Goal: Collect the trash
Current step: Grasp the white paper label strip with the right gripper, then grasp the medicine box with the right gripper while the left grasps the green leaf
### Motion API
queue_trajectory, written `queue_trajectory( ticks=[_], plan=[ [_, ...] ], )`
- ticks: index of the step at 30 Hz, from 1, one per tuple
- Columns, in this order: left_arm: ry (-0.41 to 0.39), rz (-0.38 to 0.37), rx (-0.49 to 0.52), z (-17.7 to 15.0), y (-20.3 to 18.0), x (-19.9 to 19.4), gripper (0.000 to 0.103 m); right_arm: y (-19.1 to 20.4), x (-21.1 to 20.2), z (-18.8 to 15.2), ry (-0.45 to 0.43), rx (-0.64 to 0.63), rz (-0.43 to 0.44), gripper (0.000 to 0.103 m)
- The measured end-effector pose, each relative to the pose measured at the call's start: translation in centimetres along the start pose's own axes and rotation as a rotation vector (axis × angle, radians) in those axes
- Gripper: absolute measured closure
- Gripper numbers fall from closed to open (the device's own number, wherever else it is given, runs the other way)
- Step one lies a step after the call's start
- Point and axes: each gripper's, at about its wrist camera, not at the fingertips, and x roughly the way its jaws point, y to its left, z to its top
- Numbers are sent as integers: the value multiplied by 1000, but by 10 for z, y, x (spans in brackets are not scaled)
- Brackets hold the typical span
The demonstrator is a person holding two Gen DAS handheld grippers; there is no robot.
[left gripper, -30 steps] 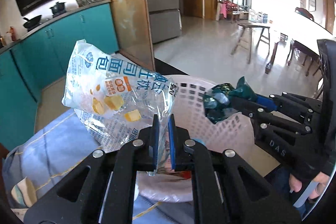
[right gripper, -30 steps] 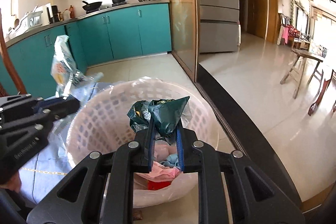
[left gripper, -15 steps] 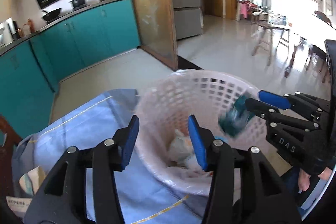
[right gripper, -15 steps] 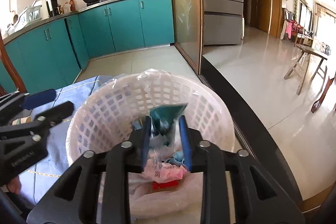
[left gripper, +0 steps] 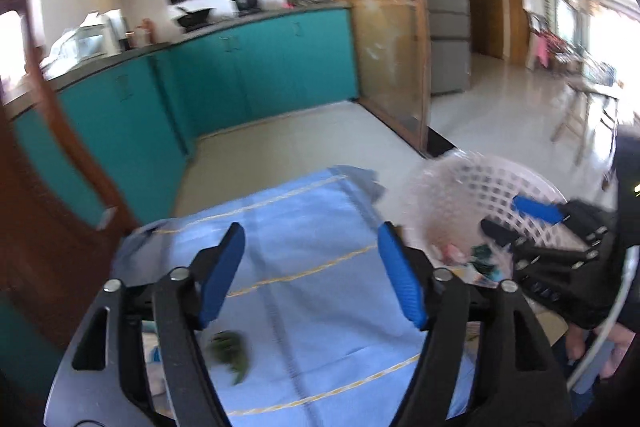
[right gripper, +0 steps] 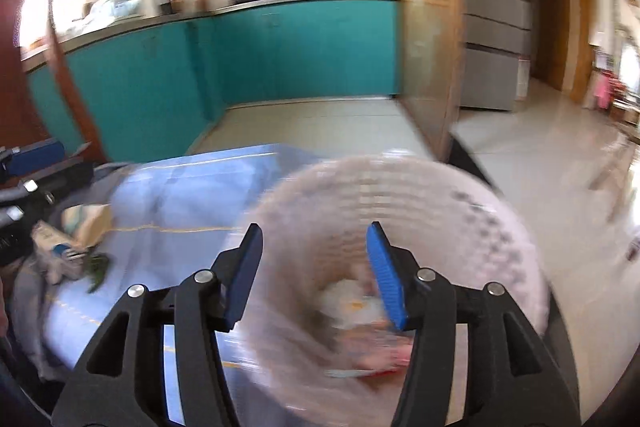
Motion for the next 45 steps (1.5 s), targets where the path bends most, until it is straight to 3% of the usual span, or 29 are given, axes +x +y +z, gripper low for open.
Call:
queue_trajectory(
  ticks=[4, 9, 12, 16, 18, 22, 26, 30, 34, 36, 37, 39, 45],
  plan=[
    [-42, 58, -66, -7, 52, -47, 27, 62, 29, 9, 72, -141, 215, 47],
    [-49, 119, -152, -17, 107, -84, 27, 160, 75, 5, 172, -406, 383, 47],
    [-47, 165, -171, -25, 124, -98, 27, 204, 90, -2, 200, -487, 489, 47],
    [-32, 194, -190, -31, 137, -105, 27, 248, 105, -12, 228, -593, 499, 47],
    [-21, 201, -197, -35, 142, -106, 27, 252, 111, -17, 234, -617, 475, 47],
    [4, 200, -218, -42, 148, -105, 27, 253, 118, -16, 255, -565, 580, 47],
    [13, 190, -253, -43, 156, -108, 27, 277, 117, -23, 258, -643, 636, 46],
    [-4, 195, -264, -43, 155, -117, 25, 309, 114, -30, 193, -786, 620, 40],
    [-13, 228, -264, -41, 158, -125, 25, 315, 122, -36, 197, -800, 603, 41],
    [-14, 236, -275, -41, 159, -127, 25, 311, 125, -37, 218, -781, 620, 61],
    [-14, 236, -278, -42, 161, -127, 25, 309, 124, -36, 215, -773, 622, 64],
    [-13, 235, -279, -42, 160, -126, 25, 305, 124, -33, 209, -767, 630, 83],
    [9, 199, -297, -44, 160, -114, 24, 259, 91, -9, 160, -635, 638, 84]
  ],
)
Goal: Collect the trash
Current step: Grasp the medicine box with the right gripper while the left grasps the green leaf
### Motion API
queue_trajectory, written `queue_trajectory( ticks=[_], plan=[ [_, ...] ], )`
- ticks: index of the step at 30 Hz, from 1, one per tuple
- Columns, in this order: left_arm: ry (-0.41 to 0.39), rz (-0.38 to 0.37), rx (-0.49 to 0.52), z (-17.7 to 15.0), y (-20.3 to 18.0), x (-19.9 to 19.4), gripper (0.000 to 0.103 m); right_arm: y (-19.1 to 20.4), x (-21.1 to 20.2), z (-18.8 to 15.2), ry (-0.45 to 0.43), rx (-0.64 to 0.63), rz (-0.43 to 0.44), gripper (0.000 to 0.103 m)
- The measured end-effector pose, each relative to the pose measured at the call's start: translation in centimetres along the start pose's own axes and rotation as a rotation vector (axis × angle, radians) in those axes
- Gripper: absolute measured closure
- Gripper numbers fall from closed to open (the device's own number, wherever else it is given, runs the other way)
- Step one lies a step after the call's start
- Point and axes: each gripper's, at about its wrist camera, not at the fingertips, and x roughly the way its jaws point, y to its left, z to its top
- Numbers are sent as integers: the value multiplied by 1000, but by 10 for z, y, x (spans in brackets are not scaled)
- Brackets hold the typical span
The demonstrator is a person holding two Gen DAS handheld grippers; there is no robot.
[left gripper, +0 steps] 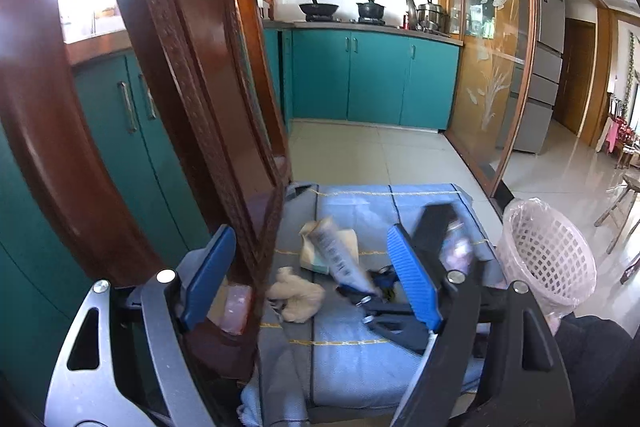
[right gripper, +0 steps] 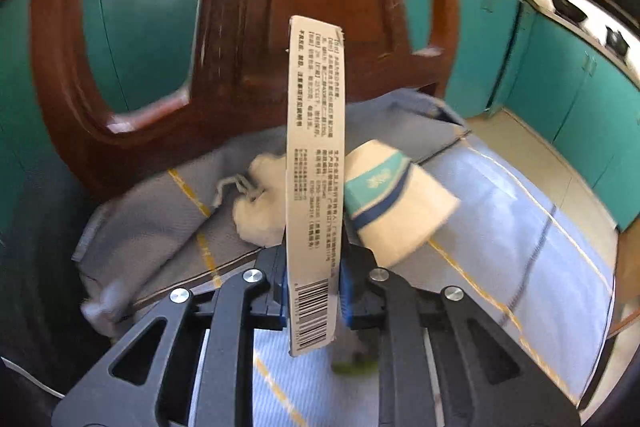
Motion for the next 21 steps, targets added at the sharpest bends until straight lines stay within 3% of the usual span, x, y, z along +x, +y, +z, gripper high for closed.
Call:
queue_trajectory(
  ticks=[3, 7, 8, 9, 10, 12, 14, 16, 18, 21],
  plan=[
    [35, -35, -4, -5, -5, 14, 23, -12, -38, -7, -24, 44, -66, 84],
    [113, -86, 12, -17, -19, 50, 23, -38, -76, -30, 24, 89, -238, 84],
    [140, -93, 20, -22, -25, 64, 26, -47, -79, -39, 57, 108, -284, 84],
    [157, -94, 28, -26, -29, 71, 39, -54, -79, -47, 87, 124, -313, 84],
    [193, -96, 42, -33, -35, 88, 45, -61, -78, -56, 130, 145, -350, 84],
    [257, -108, 46, -45, -46, 117, 50, -66, -73, -70, 200, 161, -395, 84],
    [317, -114, 38, -57, -53, 141, 50, -65, -68, -78, 237, 151, -396, 83],
    [361, -138, 9, -66, -58, 159, 50, -61, -67, -81, 230, 158, -322, 80],
    [391, -145, -9, -72, -60, 171, 50, -62, -74, -79, 193, 185, -249, 69],
    [412, -150, 14, -79, -67, 183, 50, -76, -88, -73, 130, 247, -206, 51]
  ],
)
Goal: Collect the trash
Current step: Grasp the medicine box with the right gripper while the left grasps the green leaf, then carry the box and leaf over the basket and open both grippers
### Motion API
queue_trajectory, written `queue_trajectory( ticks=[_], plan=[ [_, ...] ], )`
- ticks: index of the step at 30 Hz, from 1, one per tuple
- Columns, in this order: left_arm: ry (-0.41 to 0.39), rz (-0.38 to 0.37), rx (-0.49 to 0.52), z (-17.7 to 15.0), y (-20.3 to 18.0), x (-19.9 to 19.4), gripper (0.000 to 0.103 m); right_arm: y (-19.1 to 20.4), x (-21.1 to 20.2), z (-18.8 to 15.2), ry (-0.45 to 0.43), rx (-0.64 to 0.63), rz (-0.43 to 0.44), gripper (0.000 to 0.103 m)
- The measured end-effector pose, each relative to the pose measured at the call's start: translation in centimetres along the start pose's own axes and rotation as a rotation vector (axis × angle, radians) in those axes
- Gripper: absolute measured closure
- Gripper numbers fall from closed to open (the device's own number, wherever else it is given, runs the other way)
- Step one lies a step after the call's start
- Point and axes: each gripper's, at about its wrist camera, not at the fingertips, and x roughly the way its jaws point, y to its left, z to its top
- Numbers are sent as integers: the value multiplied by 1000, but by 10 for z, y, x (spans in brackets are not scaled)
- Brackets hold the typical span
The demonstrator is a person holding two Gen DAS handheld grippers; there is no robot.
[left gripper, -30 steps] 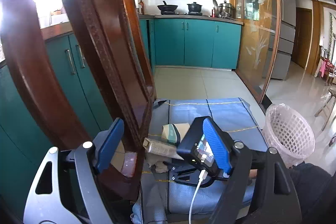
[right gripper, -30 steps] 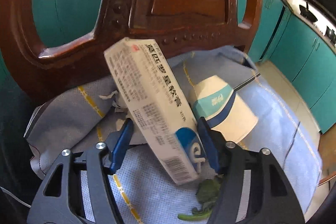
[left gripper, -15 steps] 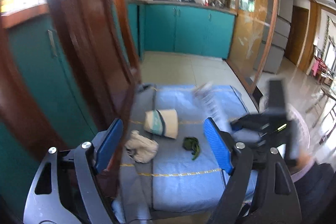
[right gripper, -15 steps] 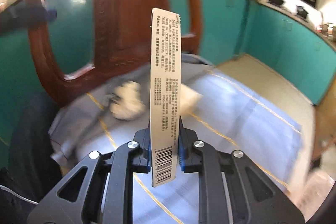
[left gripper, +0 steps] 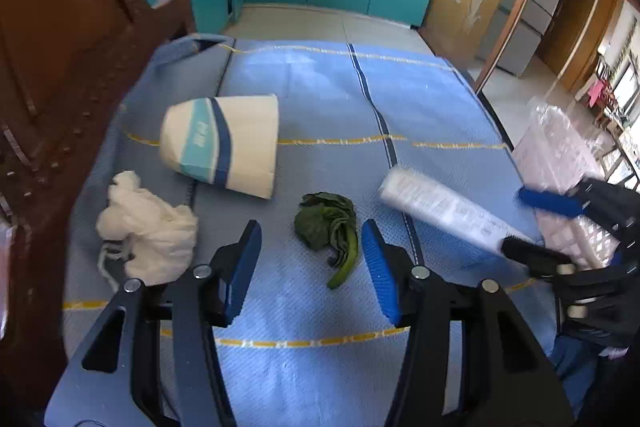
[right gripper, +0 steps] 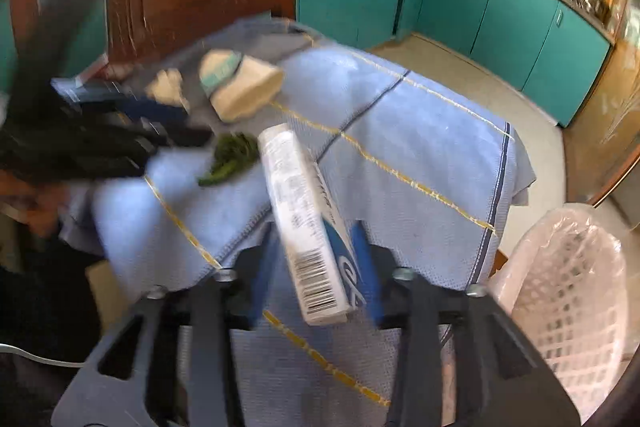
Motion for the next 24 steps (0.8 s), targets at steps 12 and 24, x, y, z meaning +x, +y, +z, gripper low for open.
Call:
queue_trajectory(
  ticks=[12, 24],
  plan=[
    [44, 23, 96, -2, -17, 35, 83, 1, 7, -3, 27, 3, 24, 40],
    [-44, -5, 43, -11, 4, -19, 88, 23, 65, -7, 148, -43, -3, 45]
  ],
)
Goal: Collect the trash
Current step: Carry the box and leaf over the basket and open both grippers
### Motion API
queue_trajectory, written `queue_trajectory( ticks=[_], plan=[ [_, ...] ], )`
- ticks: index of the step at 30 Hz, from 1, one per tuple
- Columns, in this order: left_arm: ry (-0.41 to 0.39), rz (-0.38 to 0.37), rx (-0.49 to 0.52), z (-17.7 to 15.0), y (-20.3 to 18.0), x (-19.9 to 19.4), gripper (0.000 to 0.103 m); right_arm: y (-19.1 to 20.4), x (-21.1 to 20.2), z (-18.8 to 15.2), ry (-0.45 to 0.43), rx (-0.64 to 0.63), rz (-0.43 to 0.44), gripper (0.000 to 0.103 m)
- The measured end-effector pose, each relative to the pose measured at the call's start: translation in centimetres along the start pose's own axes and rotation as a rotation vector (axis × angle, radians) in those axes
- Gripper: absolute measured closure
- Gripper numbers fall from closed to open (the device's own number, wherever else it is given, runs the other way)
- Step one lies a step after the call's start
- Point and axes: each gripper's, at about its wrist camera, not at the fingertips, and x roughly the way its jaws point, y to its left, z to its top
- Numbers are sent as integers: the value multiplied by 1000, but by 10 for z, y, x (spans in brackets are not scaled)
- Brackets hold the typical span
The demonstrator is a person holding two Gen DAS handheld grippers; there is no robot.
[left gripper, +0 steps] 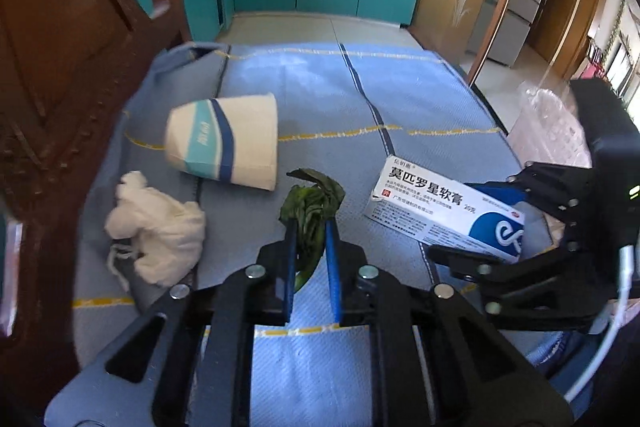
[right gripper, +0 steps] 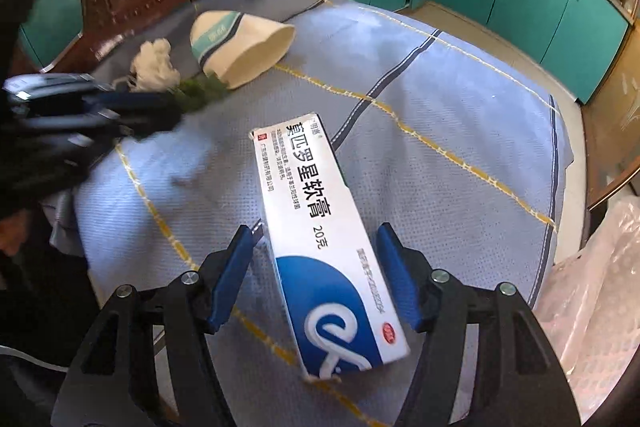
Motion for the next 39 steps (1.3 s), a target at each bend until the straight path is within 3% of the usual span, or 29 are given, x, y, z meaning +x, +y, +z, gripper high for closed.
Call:
queue_trajectory(
  ticks=[3, 6, 12, 19, 28, 39],
  plan=[
    [-23, 6, 0, -1, 0, -11, 88, 2, -2, -1, -1, -5, 2, 65],
    [-58, 19, 8, 0, -3, -23, 88, 4, -10, -3, -21, -4, -10, 70],
    [-167, 70, 75, 6, -22, -47, 88, -7, -55, -6, -138, 29, -101, 70],
    [-275, 98, 169, 18, -64, -74, 88, -50, -117, -37, -277, 183, -184, 70],
    [-331, 29, 269, 32, -128, -76, 88, -82, -169, -88, -354, 297, -313, 70],
    [-350, -71, 380, 48, -212, -66, 88, -122, -210, -135, -464, 528, -487, 70]
  ],
)
